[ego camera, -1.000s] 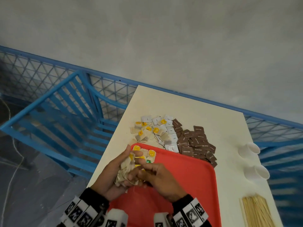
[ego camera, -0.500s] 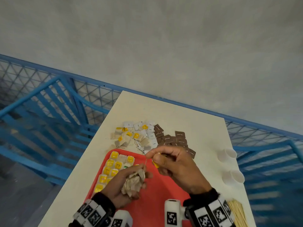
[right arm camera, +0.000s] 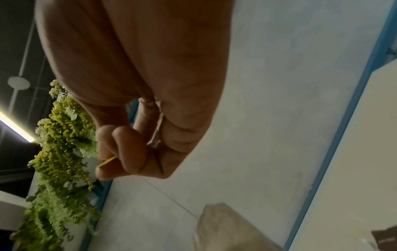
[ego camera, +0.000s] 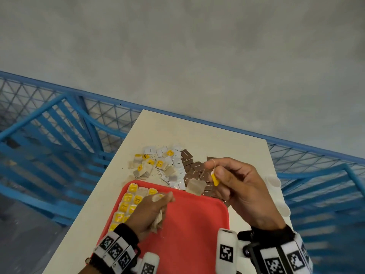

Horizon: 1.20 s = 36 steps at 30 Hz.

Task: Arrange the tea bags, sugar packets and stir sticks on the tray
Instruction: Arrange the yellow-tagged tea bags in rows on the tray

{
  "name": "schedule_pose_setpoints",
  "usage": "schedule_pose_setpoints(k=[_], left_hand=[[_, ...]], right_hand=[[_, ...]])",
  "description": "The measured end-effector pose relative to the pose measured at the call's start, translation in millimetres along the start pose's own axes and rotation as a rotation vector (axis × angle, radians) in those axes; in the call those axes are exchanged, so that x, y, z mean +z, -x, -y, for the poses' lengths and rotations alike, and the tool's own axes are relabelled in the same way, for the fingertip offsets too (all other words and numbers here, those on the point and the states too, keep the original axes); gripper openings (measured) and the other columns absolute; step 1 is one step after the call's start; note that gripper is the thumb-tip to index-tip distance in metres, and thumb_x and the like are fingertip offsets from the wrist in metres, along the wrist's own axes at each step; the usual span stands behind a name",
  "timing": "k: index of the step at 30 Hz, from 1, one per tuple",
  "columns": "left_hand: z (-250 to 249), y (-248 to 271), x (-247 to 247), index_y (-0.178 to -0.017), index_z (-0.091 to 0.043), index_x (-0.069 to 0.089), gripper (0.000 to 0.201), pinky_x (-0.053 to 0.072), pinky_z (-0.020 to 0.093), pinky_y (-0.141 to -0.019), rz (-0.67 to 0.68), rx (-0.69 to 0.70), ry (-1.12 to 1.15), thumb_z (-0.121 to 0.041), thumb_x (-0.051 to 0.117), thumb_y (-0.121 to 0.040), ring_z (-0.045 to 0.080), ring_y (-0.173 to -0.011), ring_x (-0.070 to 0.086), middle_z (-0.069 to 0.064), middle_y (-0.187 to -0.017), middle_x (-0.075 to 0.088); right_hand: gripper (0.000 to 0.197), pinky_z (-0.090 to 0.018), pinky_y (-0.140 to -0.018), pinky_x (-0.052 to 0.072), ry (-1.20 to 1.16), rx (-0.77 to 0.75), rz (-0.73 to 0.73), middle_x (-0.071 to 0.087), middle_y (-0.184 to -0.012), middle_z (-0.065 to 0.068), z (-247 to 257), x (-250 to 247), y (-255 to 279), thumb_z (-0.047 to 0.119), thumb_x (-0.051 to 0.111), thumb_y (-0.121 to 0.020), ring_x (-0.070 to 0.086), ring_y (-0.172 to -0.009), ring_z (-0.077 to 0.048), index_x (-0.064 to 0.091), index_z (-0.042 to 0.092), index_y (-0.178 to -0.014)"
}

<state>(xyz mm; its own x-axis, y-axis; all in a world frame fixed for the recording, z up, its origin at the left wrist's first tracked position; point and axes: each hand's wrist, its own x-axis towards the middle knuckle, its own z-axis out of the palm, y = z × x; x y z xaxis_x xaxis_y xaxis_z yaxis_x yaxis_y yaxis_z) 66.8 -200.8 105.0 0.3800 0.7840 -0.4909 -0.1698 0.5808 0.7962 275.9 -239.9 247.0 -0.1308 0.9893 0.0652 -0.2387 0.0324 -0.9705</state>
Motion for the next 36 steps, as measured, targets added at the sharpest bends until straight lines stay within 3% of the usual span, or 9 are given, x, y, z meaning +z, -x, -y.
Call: schedule_pose_setpoints(k=[4,6,9,12,14,17,23,31,36], left_hand=[[-45.7,17.6,8.9,-0.098,-0.021,0.074,0.027,0.038,0.026,-0.045,-0.044,0.340,-0.261,-0.039,0.075,-0.079,0.023,-0.047,0.044,0.007,-0.065,0.058],[-65.3,21.8,17.0,-0.114,-0.036,0.070,0.043,0.051,0.018,-0.064,0.021,0.484,-0.457,-0.042,0.081,-0.072,0.014,-0.076,0.065,-0.006,-0.097,0.071],[-73.4,17.4,33.8,-0.121,-0.044,0.065,0.055,0.050,0.017,-0.091,0.191,0.542,-0.654,-0.049,0.085,-0.070,-0.001,-0.108,0.062,-0.018,-0.116,0.068],[-66.8,12.4,50.3,-0.093,-0.030,0.075,0.013,0.055,0.034,-0.061,0.192,0.533,-0.616,-0.038,0.077,-0.085,0.015,-0.067,0.067,-0.006,-0.082,0.072],[-61.0,10.8,49.6,-0.083,-0.019,0.074,0.014,0.041,0.024,-0.046,0.161,0.530,-0.566,-0.031,0.073,-0.090,0.009,-0.047,0.053,-0.005,-0.064,0.066],[-59.0,13.5,36.8,-0.082,-0.017,0.075,0.013,0.042,0.023,-0.052,0.172,0.492,-0.616,-0.028,0.074,-0.089,0.010,-0.053,0.054,0.010,-0.072,0.069],[-65.5,22.6,20.5,-0.092,-0.019,0.075,0.012,0.047,0.024,-0.065,0.214,0.446,-0.599,-0.027,0.080,-0.083,0.017,-0.070,0.062,0.006,-0.084,0.073],[-60.3,27.3,7.5,-0.090,-0.016,0.077,0.028,0.051,0.040,-0.069,0.149,0.442,-0.648,-0.043,0.075,-0.085,0.026,-0.071,0.068,0.012,-0.086,0.074],[-60.6,32.9,-0.9,-0.082,-0.016,0.075,0.006,0.038,0.015,-0.049,0.053,0.440,-0.469,-0.021,0.076,-0.087,0.002,-0.046,0.050,-0.009,-0.058,0.062]], right_hand=[[0.051,-0.022,-0.049,0.030,0.066,0.046,-0.051,0.045,-0.053,0.005,-1.1,-4.4,0.4,0.047,0.079,-0.076,0.035,-0.047,-0.008,0.073,0.007,-0.107],[0.046,-0.023,-0.048,0.028,0.045,0.045,-0.059,0.046,-0.053,0.007,-1.3,-4.1,0.8,0.042,0.077,-0.079,0.035,-0.047,-0.007,0.073,0.006,-0.107],[0.038,-0.029,-0.049,0.023,0.022,0.042,-0.065,0.042,-0.052,0.002,-1.8,-1.3,-0.4,0.034,0.074,-0.083,0.033,-0.047,-0.009,0.072,0.005,-0.107],[0.044,-0.025,-0.047,0.024,-0.017,0.039,-0.094,0.037,-0.055,-0.005,-2.7,0.2,-3.7,0.038,0.080,-0.077,0.033,-0.047,-0.009,0.073,0.006,-0.107],[0.045,-0.021,-0.045,0.029,-0.061,0.035,-0.125,0.037,-0.059,-0.006,-2.4,1.7,-5.2,0.037,0.082,-0.074,0.034,-0.047,-0.008,0.073,0.006,-0.106],[0.029,-0.018,-0.043,0.033,-0.151,0.037,-0.179,0.043,-0.058,-0.001,-2.5,3.8,-6.9,0.024,0.074,-0.077,0.036,-0.046,-0.007,0.075,0.008,-0.101],[0.021,-0.017,-0.043,0.039,-0.188,0.063,-0.202,0.044,-0.060,-0.004,-7.7,21.5,-13.9,0.012,0.064,-0.082,0.038,-0.046,-0.008,0.077,0.010,-0.099],[0.043,-0.021,-0.053,0.045,-0.049,-0.018,-0.226,0.059,-0.071,-0.003,-17.9,27.1,-25.0,0.037,0.085,-0.068,0.049,-0.058,-0.010,0.076,0.013,-0.102],[0.024,-0.021,-0.053,0.045,0.018,0.056,-0.266,0.060,-0.072,-0.011,-30.4,31.4,-29.0,0.019,0.073,-0.078,0.051,-0.057,-0.012,0.077,0.016,-0.101]])
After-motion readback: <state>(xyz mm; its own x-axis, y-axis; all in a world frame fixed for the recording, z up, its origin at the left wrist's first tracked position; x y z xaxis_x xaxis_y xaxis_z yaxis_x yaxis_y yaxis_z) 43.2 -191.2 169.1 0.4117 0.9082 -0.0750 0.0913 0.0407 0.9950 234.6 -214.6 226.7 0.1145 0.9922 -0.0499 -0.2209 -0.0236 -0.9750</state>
